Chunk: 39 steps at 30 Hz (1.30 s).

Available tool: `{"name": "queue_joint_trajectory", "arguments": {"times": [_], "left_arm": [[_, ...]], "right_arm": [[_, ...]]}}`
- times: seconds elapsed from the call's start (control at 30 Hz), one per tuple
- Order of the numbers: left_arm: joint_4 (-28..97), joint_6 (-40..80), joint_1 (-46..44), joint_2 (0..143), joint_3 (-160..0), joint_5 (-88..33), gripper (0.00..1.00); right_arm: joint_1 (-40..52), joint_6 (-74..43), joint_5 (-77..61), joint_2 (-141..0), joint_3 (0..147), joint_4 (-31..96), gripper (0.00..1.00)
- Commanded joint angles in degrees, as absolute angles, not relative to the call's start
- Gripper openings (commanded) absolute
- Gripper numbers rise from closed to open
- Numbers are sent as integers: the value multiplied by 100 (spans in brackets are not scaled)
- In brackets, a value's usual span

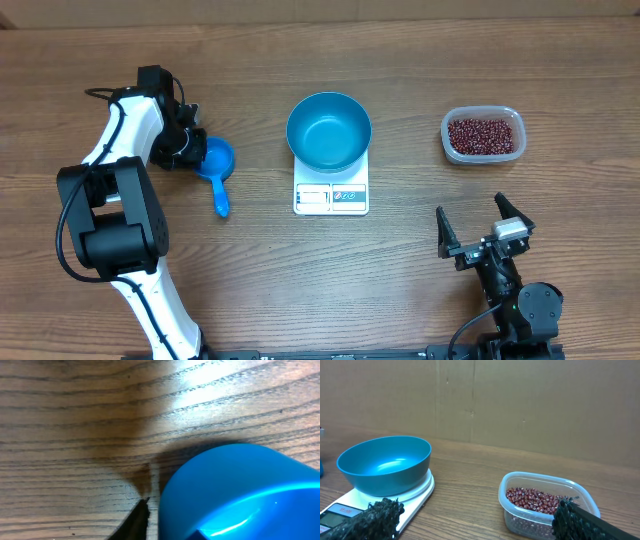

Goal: Scoop item into bowl and weigh 150g on scale

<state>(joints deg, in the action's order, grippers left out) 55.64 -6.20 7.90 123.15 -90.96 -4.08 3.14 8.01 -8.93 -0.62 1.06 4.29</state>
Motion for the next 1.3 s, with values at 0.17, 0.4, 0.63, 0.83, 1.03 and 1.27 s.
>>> {"name": "queue_joint_trajectory", "arguments": {"times": [0.17, 0.4, 0.63, 0.83, 1.03, 1.27], "left_arm": [[5537, -626, 768, 12440, -9045, -434, 4], [5537, -624, 768, 12440, -9045, -449, 4], [5642, -598, 768, 12355, -9118, -456, 4], [5905, -552, 768, 11977, -9406, -460, 4], [6436, -340, 768, 11327, -10009, -738, 4], [6635, 504, 768, 10348, -10235, -777, 4]], "right_arm": [[316, 888, -906, -16, 45, 401, 100], [316, 888, -906, -16, 45, 401, 100], [316, 888, -906, -16, 45, 401, 100], [316, 888, -906, -16, 45, 401, 100], [316, 888, -906, -16, 45, 401, 100], [316, 888, -906, -16, 45, 401, 100]]}}
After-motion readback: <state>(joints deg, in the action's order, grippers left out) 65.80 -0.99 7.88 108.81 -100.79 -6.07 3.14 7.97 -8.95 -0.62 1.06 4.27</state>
